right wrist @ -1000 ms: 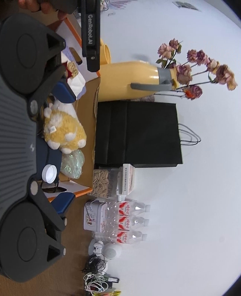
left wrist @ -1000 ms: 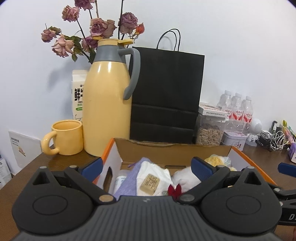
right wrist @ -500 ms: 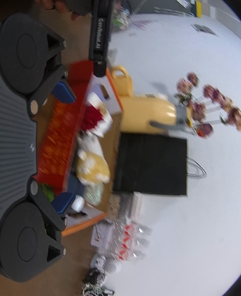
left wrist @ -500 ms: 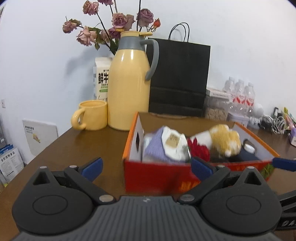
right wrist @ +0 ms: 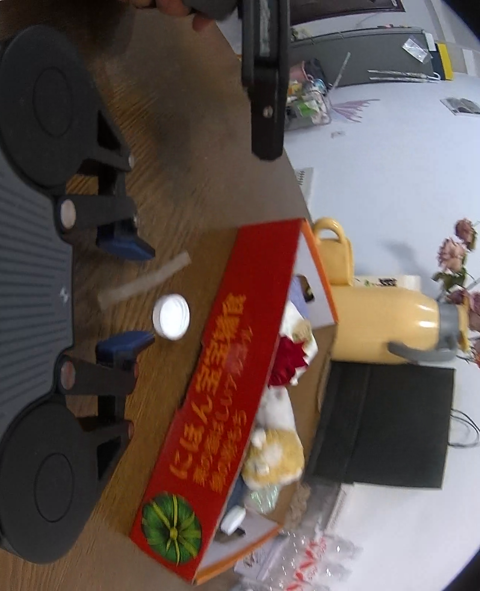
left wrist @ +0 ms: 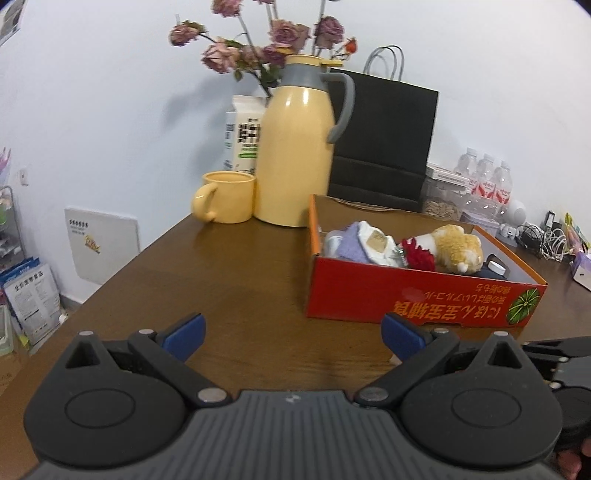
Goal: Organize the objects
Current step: 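Move both tools back toward the second white cap on the table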
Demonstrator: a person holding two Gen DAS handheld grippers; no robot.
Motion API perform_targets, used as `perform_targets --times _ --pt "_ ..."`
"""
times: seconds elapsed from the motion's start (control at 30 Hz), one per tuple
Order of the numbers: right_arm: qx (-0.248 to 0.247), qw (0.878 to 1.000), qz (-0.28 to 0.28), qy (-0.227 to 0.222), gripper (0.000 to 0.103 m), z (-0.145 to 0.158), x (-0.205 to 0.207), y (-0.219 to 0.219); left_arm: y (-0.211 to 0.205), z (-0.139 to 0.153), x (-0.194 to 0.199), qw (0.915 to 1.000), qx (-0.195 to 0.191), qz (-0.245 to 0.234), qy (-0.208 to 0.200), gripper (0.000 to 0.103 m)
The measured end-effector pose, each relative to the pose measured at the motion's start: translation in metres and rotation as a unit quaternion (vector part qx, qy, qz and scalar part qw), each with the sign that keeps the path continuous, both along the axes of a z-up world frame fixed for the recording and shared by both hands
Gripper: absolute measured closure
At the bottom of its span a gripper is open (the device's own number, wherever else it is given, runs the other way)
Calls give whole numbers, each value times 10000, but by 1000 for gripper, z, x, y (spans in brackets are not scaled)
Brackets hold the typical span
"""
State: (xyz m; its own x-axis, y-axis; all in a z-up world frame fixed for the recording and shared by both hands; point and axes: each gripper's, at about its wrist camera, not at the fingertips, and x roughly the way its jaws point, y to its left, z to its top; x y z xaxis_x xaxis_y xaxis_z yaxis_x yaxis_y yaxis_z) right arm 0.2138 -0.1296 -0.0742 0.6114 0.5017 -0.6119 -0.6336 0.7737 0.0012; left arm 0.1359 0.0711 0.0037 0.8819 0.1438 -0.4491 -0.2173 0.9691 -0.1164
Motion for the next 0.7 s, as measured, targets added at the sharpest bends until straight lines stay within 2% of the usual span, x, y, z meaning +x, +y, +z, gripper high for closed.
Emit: perform_targets --times 0.07,0.2,0.27,0.43,0.7 --pt "-17 10000 37 66 74 -2 2 9 6 1 -8 10000 -25 49 -13 0" --pt "-8 9999 62 98 80 -3 10 20 17 3 -21 9999 -59 137 -52 0" --pt "26 9999 74 117 96 -3 13 23 21 4 -26 9998 -80 180 -76 0" --pt "130 9999 -1 35 103 -4 9 19 30 6 -32 9994 -132 289 -109 0" --pt "651 9974 -129 -264 103 11 -3 -3 19 6 -24 9998 -98 178 -44 0"
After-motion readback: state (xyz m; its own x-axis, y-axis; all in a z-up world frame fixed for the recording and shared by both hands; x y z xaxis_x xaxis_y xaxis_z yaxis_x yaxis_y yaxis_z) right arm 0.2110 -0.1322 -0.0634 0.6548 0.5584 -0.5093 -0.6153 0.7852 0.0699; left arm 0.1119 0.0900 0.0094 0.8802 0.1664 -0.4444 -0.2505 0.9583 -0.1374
